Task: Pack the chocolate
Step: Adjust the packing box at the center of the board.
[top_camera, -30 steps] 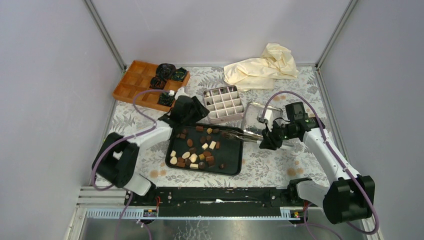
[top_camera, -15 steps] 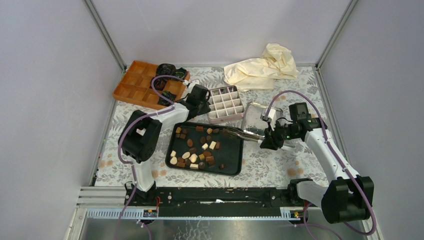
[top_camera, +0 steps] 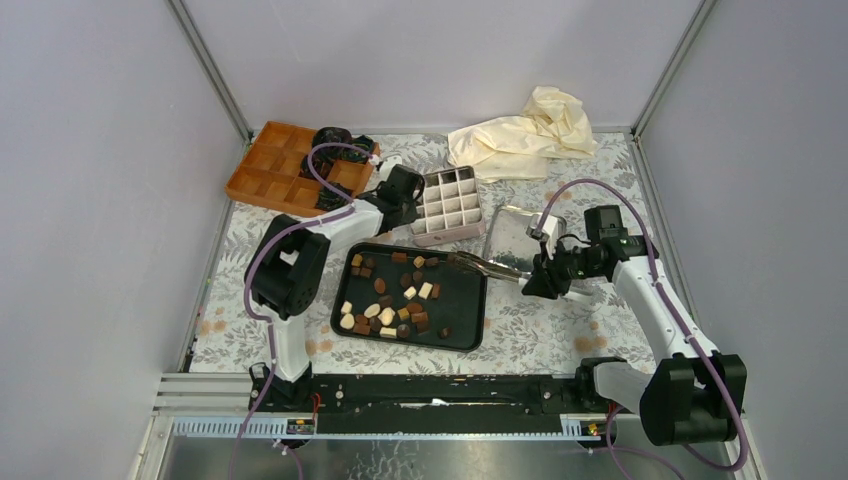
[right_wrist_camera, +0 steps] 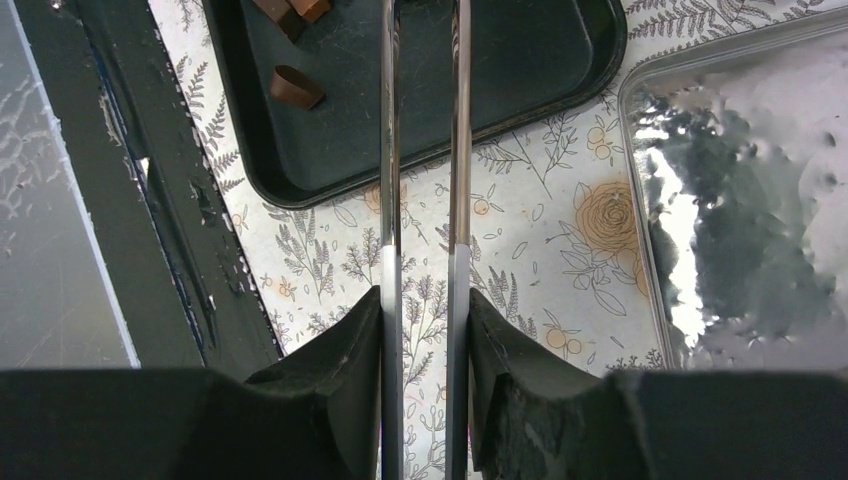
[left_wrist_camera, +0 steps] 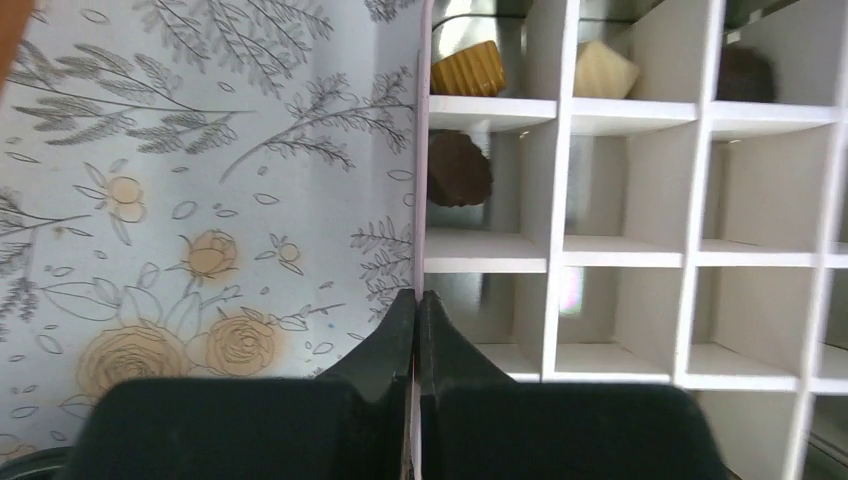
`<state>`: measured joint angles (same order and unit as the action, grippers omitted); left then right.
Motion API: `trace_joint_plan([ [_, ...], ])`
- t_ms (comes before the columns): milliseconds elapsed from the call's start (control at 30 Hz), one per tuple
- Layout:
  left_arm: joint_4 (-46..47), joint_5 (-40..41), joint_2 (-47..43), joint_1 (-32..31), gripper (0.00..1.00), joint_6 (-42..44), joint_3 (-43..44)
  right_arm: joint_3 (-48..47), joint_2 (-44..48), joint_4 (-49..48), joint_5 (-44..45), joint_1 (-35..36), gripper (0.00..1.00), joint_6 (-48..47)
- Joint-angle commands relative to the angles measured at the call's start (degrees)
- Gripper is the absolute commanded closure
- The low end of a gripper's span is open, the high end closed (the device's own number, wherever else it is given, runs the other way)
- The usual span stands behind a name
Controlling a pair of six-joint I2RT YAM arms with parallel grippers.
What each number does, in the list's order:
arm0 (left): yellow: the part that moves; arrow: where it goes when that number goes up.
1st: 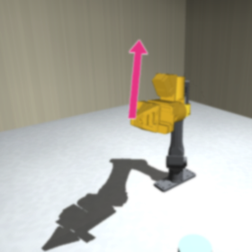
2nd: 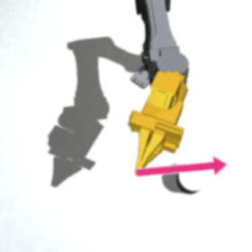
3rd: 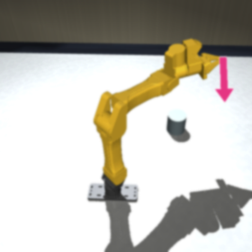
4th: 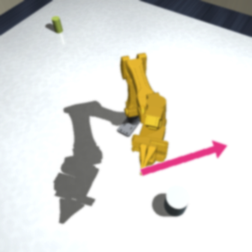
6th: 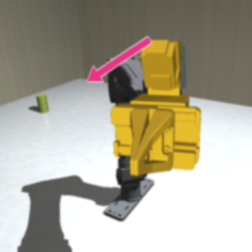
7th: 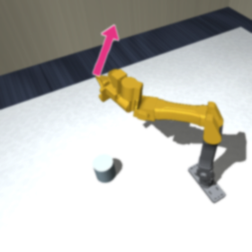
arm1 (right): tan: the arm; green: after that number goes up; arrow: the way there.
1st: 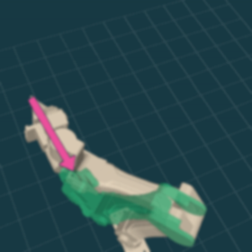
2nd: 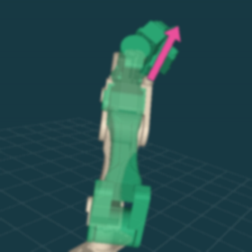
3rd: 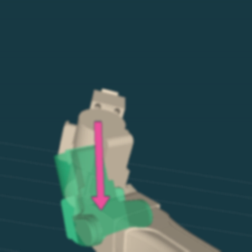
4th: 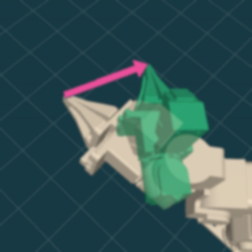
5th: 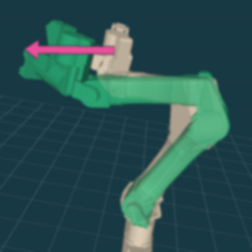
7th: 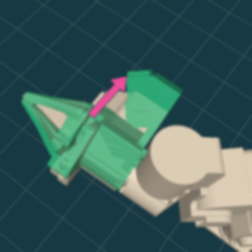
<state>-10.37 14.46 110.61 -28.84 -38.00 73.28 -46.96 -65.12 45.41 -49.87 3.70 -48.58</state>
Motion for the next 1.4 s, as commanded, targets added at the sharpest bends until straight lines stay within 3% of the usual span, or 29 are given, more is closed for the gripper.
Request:
trace_joint_plan([
  [0, 5.31, 6.56, -3.64, -0.66, 1.00, 1.41, 0.10, -2.53, 0.81, 1.70, -4.49, -1.05, 1.00, -0.15],
  [200, 16.58, 16.08, -10.84, -3.80, 1.00, 6.89, -7.02, -10.41, -1.41, 7.64, -7.76, -1.86, 1.00, -1.84],
  [467, 40.78, 27.32, -21.87, -8.48, 1.00, 18.89, -21.93, -21.87, -4.60, 10.86, -9.35, -2.74, 1.00, 0.22],
  [800, 55.06, 36.33, -27.05, -13.19, 1.00, 33.44, -28.36, -29.75, -6.32, 10.23, -8.51, -2.74, 1.00, 2.62],
  [1000, 52.63, 36.03, -26.09, -13.75, 1.00, 32.71, -28.07, -30.30, -6.63, 9.23, -6.94, -2.74, 1.00, 3.06],
  [1367, 27.09, 31.22, -13.47, -12.53, 1.00, 12.87, -16.16, -34.98, -14.17, 2.33, 2.68, 2.42, 1.00, 10.33],
])
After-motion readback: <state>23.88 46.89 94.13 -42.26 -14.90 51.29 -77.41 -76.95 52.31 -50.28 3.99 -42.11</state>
